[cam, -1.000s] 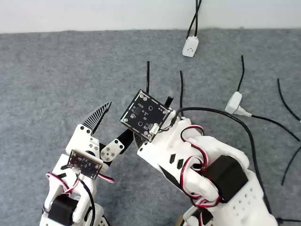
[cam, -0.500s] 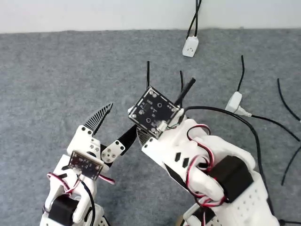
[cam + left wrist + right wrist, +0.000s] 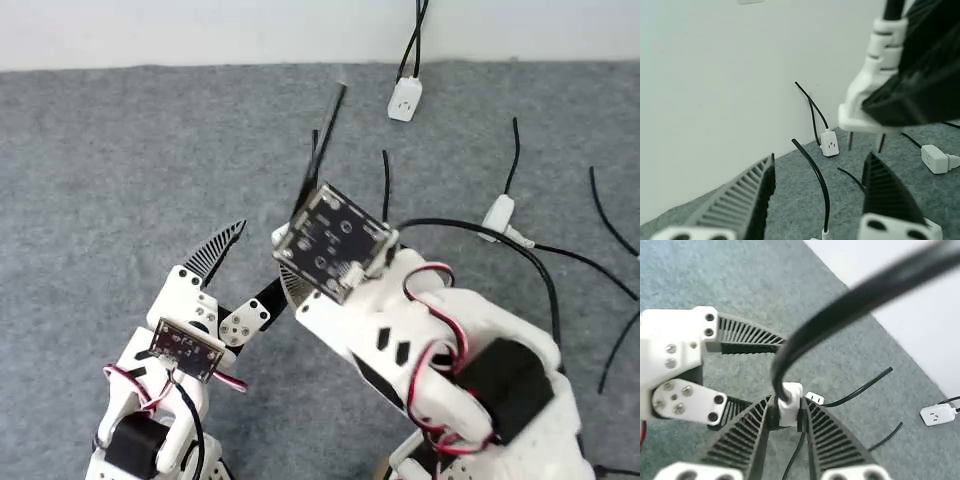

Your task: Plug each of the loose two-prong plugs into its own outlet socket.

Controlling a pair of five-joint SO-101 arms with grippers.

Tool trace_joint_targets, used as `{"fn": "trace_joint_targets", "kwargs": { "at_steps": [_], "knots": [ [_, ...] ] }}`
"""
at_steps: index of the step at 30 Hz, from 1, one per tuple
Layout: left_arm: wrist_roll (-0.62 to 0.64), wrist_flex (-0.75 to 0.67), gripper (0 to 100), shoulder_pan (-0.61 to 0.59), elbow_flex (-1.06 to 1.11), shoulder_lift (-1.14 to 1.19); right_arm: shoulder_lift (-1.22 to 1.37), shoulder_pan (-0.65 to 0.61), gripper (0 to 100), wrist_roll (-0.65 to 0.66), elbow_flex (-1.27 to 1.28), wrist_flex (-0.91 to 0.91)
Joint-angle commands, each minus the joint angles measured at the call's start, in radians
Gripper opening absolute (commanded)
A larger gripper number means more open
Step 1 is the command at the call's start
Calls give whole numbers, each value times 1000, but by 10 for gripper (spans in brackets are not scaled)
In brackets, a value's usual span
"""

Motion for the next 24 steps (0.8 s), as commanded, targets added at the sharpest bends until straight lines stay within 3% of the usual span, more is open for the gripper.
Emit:
{"fn": "trace_joint_targets", "kwargs": {
  "at_steps": [1,8,12,17,24],
  "knots": [
    [3,-26,268,6,-7,2,67,67,7,17,-104,4],
    [0,-28,268,0,-7,2,168,248,7,173,-118,65],
    [-25,-28,268,3,-7,2,176,289,7,232,-120,68],
    [-21,-28,268,6,1,2,183,283,7,219,-118,67],
    [-21,-14,268,103,24,-5,188,117,7,150,-118,65]
  ]
}}
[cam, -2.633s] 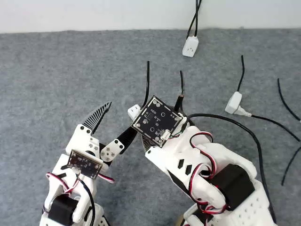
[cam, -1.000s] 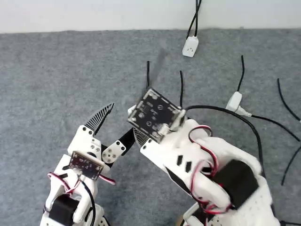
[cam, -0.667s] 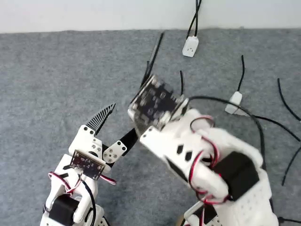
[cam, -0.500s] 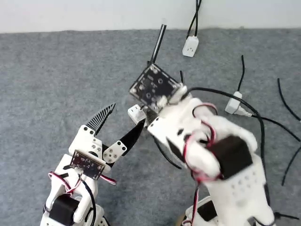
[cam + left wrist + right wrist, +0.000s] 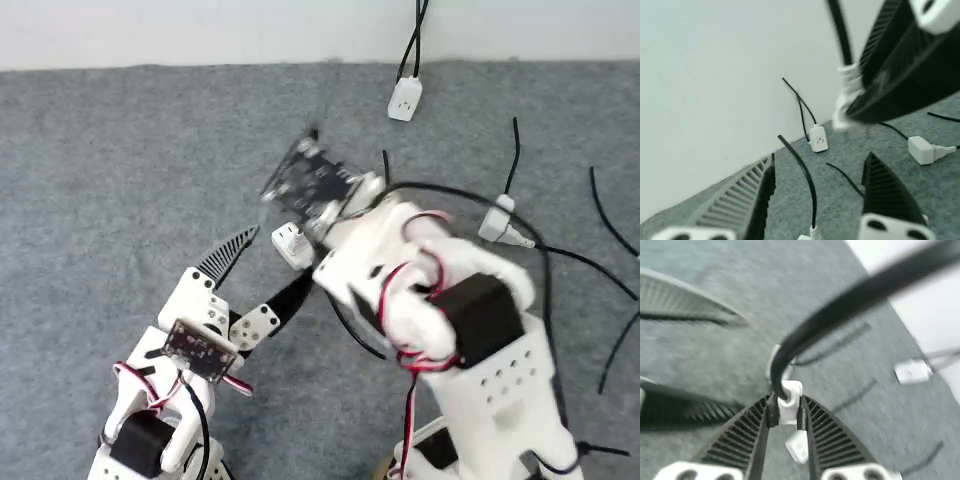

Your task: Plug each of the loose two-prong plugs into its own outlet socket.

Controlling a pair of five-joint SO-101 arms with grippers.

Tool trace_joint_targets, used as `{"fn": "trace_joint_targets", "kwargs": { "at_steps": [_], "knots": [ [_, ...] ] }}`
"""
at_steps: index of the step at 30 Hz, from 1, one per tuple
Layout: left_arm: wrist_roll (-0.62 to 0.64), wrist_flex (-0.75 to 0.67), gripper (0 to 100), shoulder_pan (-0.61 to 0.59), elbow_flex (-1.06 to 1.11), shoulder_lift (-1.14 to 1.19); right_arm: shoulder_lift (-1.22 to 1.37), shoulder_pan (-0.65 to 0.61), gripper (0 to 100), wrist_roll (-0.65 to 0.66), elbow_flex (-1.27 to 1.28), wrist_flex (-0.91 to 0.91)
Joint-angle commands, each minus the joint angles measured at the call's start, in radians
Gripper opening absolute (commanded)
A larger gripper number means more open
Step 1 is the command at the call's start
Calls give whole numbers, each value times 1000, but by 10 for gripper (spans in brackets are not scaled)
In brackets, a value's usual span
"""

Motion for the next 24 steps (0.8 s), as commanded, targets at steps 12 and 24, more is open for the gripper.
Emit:
{"fn": "trace_joint_targets", "kwargs": {
  "at_steps": [12,24],
  "knots": [
    [2,-6,268,51,-24,-9,-7,-117,7,-64,-55,45],
    [3,-26,268,3,-28,-5,-77,-182,7,-106,-52,99]
  ]
}}
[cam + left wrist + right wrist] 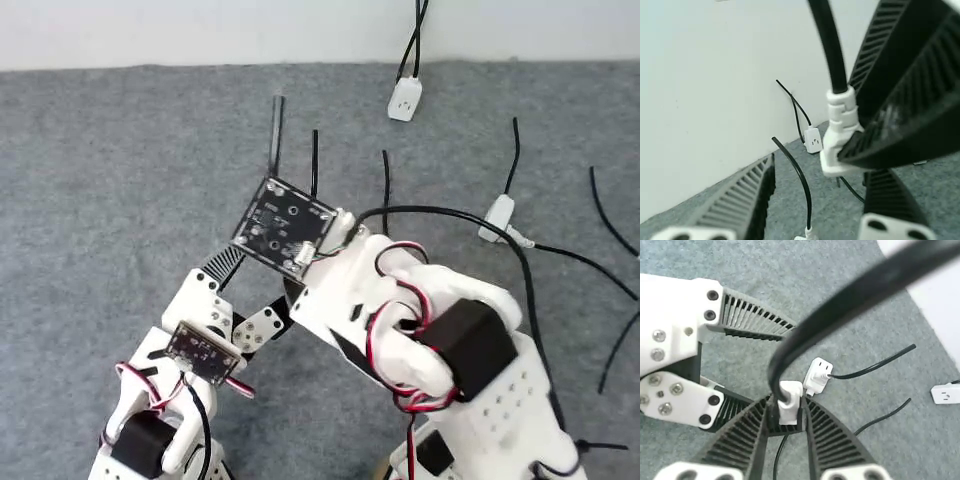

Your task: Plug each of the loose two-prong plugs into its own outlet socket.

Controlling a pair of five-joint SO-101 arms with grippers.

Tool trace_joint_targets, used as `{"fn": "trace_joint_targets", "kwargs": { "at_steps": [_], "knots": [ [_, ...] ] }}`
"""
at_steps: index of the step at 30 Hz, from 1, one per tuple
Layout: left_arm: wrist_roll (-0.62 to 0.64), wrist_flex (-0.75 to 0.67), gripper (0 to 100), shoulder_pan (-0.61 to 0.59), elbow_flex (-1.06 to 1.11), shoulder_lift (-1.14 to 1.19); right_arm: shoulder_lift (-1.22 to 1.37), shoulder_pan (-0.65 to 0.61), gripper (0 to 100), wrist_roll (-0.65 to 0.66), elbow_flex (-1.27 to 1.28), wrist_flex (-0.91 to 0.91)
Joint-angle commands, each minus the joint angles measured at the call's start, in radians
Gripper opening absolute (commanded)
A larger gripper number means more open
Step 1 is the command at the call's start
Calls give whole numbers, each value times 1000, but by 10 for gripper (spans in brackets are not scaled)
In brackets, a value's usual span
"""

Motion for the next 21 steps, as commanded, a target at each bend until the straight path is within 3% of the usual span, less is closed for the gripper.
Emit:
{"fn": "trace_joint_targets", "kwargs": {
  "at_steps": [1,21],
  "knots": [
    [2,-26,268,-12,-28,-6,-47,-7,7,-15,-51,44],
    [2,-26,268,-32,-28,-9,-97,-7,7,-51,-51,116]
  ]
}}
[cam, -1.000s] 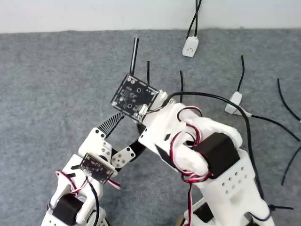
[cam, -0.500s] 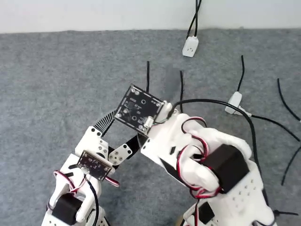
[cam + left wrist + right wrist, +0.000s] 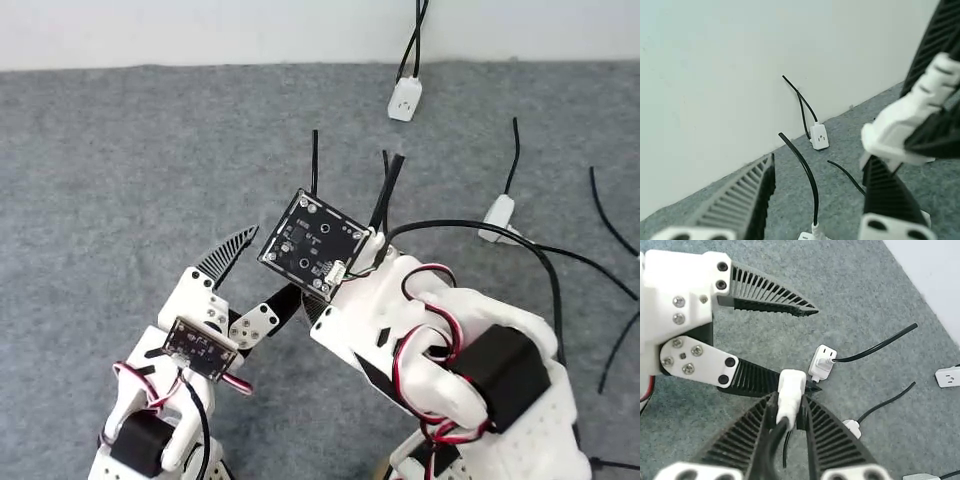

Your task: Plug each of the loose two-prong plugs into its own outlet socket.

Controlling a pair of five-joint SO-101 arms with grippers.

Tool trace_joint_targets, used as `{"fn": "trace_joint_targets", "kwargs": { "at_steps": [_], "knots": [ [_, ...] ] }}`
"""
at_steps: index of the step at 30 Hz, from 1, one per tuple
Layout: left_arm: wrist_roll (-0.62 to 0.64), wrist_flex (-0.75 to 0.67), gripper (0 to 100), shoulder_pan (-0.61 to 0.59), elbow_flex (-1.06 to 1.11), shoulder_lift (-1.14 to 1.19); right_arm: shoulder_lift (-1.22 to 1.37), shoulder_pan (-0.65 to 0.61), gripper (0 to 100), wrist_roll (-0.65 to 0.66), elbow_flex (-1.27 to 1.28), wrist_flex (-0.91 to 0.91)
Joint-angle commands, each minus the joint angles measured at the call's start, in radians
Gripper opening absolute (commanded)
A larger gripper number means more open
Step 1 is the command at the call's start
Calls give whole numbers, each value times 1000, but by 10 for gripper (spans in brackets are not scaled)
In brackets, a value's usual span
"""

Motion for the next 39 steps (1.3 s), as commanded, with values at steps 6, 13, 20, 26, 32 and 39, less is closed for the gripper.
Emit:
{"fn": "trace_joint_targets", "kwargs": {
  "at_steps": [6,13,20,26,32,39],
  "knots": [
    [3,-26,268,-6,-25,-5,-4,-7,7,-14,-57,-4],
    [-11,-72,268,-6,13,-3,77,56,7,-8,-195,-28],
    [-68,-229,268,-61,93,51,354,179,7,140,-460,85],
    [-17,-373,268,-199,-5,347,504,346,7,379,-512,110],
    [3,-522,268,-279,-171,824,588,455,7,529,-477,110],
    [104,-519,268,-364,-420,1247,670,461,8,657,-301,84]
  ]
}}
